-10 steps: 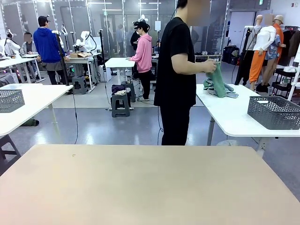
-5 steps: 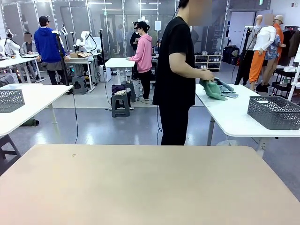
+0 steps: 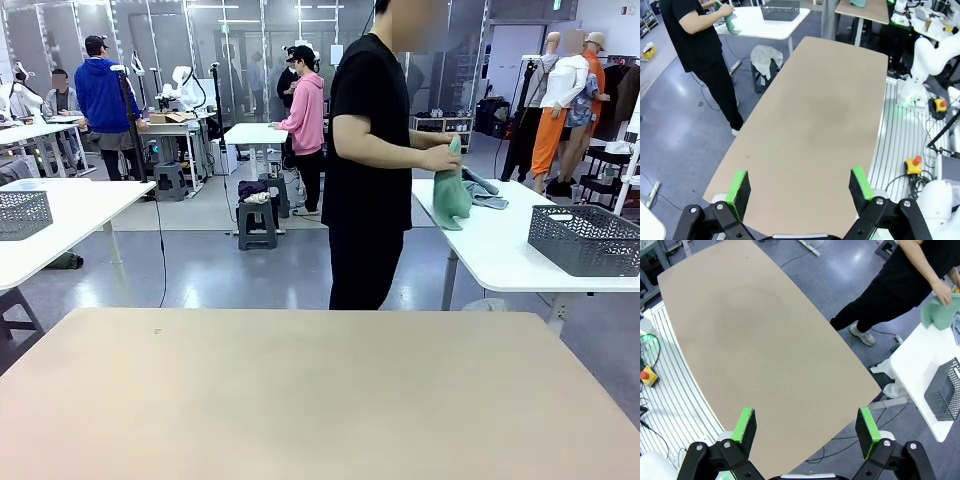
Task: Fold the towels and place them in the basket.
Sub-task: When a person lays out a Towel with hook on the table, fold it in half twice.
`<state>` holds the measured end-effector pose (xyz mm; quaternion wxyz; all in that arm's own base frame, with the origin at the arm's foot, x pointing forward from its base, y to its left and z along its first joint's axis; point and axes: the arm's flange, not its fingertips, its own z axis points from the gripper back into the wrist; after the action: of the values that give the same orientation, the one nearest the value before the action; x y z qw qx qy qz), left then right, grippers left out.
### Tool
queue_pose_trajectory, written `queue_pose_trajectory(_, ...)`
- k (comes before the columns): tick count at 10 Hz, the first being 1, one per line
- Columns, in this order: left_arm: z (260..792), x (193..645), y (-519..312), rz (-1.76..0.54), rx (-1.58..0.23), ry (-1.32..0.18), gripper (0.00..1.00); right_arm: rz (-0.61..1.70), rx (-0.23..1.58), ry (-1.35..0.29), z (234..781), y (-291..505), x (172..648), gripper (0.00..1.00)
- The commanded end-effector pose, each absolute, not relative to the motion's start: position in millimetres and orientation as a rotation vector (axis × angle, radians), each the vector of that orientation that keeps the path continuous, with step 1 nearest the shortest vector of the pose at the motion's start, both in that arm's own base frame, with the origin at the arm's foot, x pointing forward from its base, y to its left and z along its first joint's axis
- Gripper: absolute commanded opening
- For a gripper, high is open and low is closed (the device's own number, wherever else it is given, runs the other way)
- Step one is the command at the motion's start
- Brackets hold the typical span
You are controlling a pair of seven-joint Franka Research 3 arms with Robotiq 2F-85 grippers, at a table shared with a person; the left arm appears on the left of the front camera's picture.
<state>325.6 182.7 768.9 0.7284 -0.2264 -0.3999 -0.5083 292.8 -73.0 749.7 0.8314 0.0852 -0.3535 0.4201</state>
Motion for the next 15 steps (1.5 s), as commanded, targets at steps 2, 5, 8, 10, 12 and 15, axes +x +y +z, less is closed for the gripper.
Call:
queue_pose_trajectory(2, 770.7, 323.9, 179.8, -1.13, -0.452, -0.793, 1.0, 0.9, 0.185, -0.753, 749.9, -72.6, 292.8, 1.0)
queue_pose_trajectory(5, 765.4, 321.7, 171.2, -1.141, -0.424, -0.741, 1.0, 0.9, 0.185, -0.753, 749.9, -72.6, 292.8, 1.0)
queue_pose_trajectory(8, 762.4, 320.2, 164.1, -1.147, -0.421, -0.736, 1.0, 0.9, 0.185, -0.753, 749.9, -72.6, 292.8, 1.0)
queue_pose_trajectory(10, 763.6, 328.0, 171.0, -1.143, -0.427, -0.761, 1.0, 0.9, 0.185, -0.753, 749.9, -72.6, 292.8, 1.0)
queue_pose_trajectory(12, 763.6, 328.0, 171.0, -1.143, -0.427, -0.761, 1.0, 0.9, 0.185, -0.753, 749.9, -72.6, 292.8, 1.0)
queue_pose_trajectory(15, 763.6, 328.0, 171.0, -1.143, -0.427, -0.761, 1.0, 0.9, 0.185, -0.753, 749.9, -72.6, 292.8, 1.0)
